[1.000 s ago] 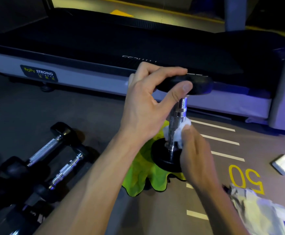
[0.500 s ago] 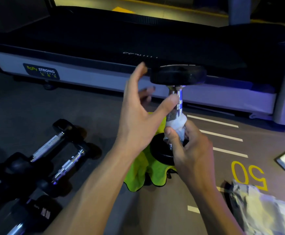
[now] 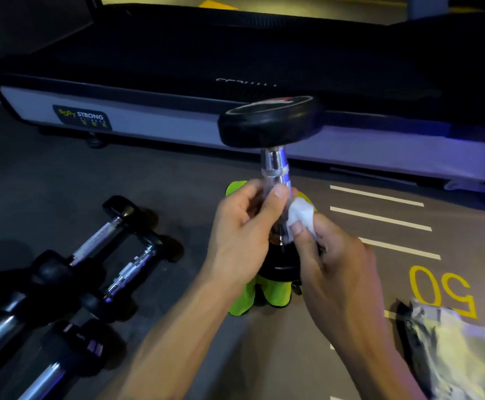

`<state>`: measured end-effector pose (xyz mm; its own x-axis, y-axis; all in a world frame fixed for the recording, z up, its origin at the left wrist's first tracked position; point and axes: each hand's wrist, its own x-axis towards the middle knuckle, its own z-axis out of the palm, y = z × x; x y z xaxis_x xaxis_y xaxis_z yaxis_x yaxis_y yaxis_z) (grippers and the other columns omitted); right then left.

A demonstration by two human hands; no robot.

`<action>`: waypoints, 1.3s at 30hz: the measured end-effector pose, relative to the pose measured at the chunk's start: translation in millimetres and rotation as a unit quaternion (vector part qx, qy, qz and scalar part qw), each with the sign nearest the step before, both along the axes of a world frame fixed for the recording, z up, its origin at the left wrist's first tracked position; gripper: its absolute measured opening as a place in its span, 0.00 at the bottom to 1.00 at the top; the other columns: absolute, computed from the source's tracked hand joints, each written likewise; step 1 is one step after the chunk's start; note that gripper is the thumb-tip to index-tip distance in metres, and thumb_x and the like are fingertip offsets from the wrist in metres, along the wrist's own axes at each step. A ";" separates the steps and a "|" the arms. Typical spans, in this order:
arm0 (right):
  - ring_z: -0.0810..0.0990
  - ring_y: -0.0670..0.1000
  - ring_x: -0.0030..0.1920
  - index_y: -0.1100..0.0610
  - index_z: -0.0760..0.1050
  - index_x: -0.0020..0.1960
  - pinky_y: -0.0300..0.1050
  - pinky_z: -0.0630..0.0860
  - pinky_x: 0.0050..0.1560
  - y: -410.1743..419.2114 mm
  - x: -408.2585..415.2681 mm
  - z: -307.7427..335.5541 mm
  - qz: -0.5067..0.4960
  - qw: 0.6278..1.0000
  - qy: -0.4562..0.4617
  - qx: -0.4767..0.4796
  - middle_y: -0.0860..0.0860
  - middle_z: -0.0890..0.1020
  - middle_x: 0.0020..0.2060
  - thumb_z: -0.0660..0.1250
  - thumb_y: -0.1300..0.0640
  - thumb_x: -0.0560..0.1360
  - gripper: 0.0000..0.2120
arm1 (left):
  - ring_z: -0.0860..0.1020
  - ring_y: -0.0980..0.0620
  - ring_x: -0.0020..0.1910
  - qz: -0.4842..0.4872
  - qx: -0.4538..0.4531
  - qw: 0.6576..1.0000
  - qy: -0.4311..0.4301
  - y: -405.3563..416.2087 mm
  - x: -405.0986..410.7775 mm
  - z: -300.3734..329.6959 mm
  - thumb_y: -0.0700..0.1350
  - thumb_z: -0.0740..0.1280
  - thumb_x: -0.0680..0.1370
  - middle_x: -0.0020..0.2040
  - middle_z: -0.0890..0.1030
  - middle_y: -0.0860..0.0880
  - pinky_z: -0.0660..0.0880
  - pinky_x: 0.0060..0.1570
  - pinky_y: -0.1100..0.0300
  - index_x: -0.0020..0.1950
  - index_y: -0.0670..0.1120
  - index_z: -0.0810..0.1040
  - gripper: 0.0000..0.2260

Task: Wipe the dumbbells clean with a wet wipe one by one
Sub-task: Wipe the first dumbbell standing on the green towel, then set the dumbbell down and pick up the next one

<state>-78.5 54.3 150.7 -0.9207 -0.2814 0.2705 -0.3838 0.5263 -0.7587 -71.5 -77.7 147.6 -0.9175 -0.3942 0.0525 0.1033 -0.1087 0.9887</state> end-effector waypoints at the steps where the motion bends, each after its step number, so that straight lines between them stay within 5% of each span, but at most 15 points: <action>1: 0.72 0.49 0.32 0.45 0.71 0.39 0.37 0.68 0.32 0.4 4.6 4.5 0.015 1.000 0.006 0.002 0.44 0.76 0.30 0.61 0.51 0.83 0.13 | 0.85 0.52 0.48 0.015 0.011 1.000 0.006 -0.8 5.3 -1.3 0.47 0.67 0.83 0.50 0.87 0.46 0.80 0.50 0.58 0.56 0.40 0.83 0.11; 4: 0.80 0.44 0.40 0.42 0.79 0.47 0.32 0.74 0.40 -1.6 22.7 14.2 0.076 0.996 -0.015 -0.054 0.41 0.83 0.40 0.61 0.47 0.84 0.10 | 0.84 0.52 0.46 0.055 0.032 0.998 0.021 -15.7 25.2 1.0 0.48 0.68 0.81 0.48 0.87 0.45 0.80 0.47 0.60 0.56 0.38 0.81 0.13; 7: 0.82 0.46 0.49 0.45 0.82 0.58 0.42 0.77 0.51 -12.4 44.7 15.5 0.162 0.974 -0.087 -0.132 0.44 0.85 0.47 0.61 0.47 0.82 0.11 | 0.83 0.51 0.45 0.049 -0.026 0.998 0.004 -48.2 52.7 10.0 0.50 0.67 0.81 0.47 0.87 0.44 0.81 0.46 0.60 0.56 0.41 0.81 0.13; 9: 0.80 0.44 0.48 0.47 0.83 0.55 0.43 0.75 0.50 -21.6 58.8 9.5 0.205 0.952 -0.146 -0.172 0.42 0.84 0.43 0.62 0.50 0.81 0.11 | 0.83 0.50 0.45 0.035 -0.073 0.996 -0.023 -72.3 75.4 15.1 0.49 0.67 0.82 0.49 0.86 0.40 0.82 0.46 0.58 0.57 0.40 0.81 0.13; 12: 0.81 0.38 0.49 0.47 0.85 0.49 0.31 0.72 0.49 -31.7 77.3 -16.9 0.200 0.918 -0.252 -0.232 0.39 0.86 0.45 0.63 0.51 0.77 0.12 | 0.84 0.47 0.46 0.023 -0.168 0.983 -0.076 -103.4 115.3 2.2 0.49 0.68 0.80 0.48 0.85 0.40 0.80 0.48 0.56 0.55 0.42 0.82 0.12; 14: 0.79 0.38 0.43 0.47 0.84 0.43 0.31 0.72 0.46 -33.8 92.3 -40.9 0.199 0.907 -0.301 -0.216 0.39 0.84 0.39 0.63 0.50 0.76 0.11 | 0.82 0.40 0.43 0.021 -0.194 0.973 -0.121 -118.9 148.6 -17.8 0.51 0.70 0.79 0.46 0.84 0.36 0.78 0.48 0.52 0.55 0.44 0.82 0.12; 16: 0.79 0.45 0.42 0.51 0.82 0.45 0.42 0.76 0.49 -29.5 105.2 -63.8 0.204 0.909 -0.324 -0.165 0.43 0.82 0.37 0.63 0.48 0.76 0.12 | 0.79 0.36 0.41 0.011 -0.219 0.959 -0.178 -131.4 186.6 -42.1 0.53 0.71 0.78 0.46 0.81 0.32 0.78 0.45 0.47 0.54 0.44 0.82 0.13; 19: 0.83 0.51 0.46 0.49 0.82 0.51 0.54 0.79 0.54 -18.1 116.9 -88.1 0.200 0.910 -0.349 -0.102 0.50 0.83 0.41 0.62 0.41 0.74 0.16 | 0.80 0.43 0.38 -0.011 -0.310 0.905 -0.290 -145.5 248.9 -80.7 0.61 0.67 0.78 0.40 0.83 0.44 0.78 0.42 0.47 0.54 0.51 0.81 0.15; 22: 0.81 0.46 0.41 0.46 0.82 0.52 0.51 0.77 0.51 -13.1 127.4 -99.4 0.202 0.895 -0.388 -0.086 0.47 0.83 0.37 0.63 0.39 0.74 0.16 | 0.71 0.58 0.28 -0.024 -0.362 0.856 -0.368 -149.7 303.8 -114.5 0.65 0.64 0.77 0.30 0.74 0.53 0.70 0.31 0.60 0.43 0.49 0.76 0.19; 27: 0.73 0.47 0.38 0.55 0.79 0.48 0.48 0.69 0.43 -13.3 139.3 -107.1 0.228 0.888 -0.395 -0.054 0.48 0.74 0.34 0.65 0.49 0.82 0.11 | 0.73 0.55 0.33 -0.047 -0.372 0.809 -0.452 -153.2 368.2 -163.0 0.61 0.67 0.77 0.33 0.75 0.53 0.69 0.35 0.62 0.42 0.51 0.75 0.15; 31: 0.73 0.47 0.38 0.52 0.80 0.50 0.61 0.79 0.49 -16.3 144.7 -111.3 0.229 0.893 -0.386 -0.041 0.46 0.74 0.33 0.63 0.41 0.77 0.16 | 0.71 0.58 0.31 -0.049 -0.356 0.793 -0.492 -152.3 388.1 -187.6 0.61 0.68 0.73 0.32 0.75 0.59 0.67 0.34 0.64 0.39 0.50 0.73 0.16; 35: 0.70 0.46 0.35 0.47 0.79 0.43 0.54 0.73 0.40 -25.0 153.3 -117.2 0.249 0.884 -0.392 -0.046 0.46 0.71 0.30 0.63 0.44 0.79 0.11 | 0.72 0.58 0.31 -0.057 -0.353 0.786 -0.504 -154.6 388.7 -201.6 0.58 0.72 0.75 0.32 0.76 0.59 0.69 0.36 0.62 0.37 0.51 0.73 0.15; 39: 0.82 0.53 0.41 0.50 0.82 0.52 0.59 0.78 0.48 -34.7 157.9 -118.1 0.254 0.871 -0.415 -0.070 0.52 0.85 0.40 0.66 0.53 0.81 0.06 | 0.73 0.58 0.33 -0.078 -0.354 0.776 -0.516 -153.9 379.0 -209.1 0.55 0.73 0.78 0.32 0.75 0.53 0.71 0.39 0.57 0.37 0.57 0.71 0.14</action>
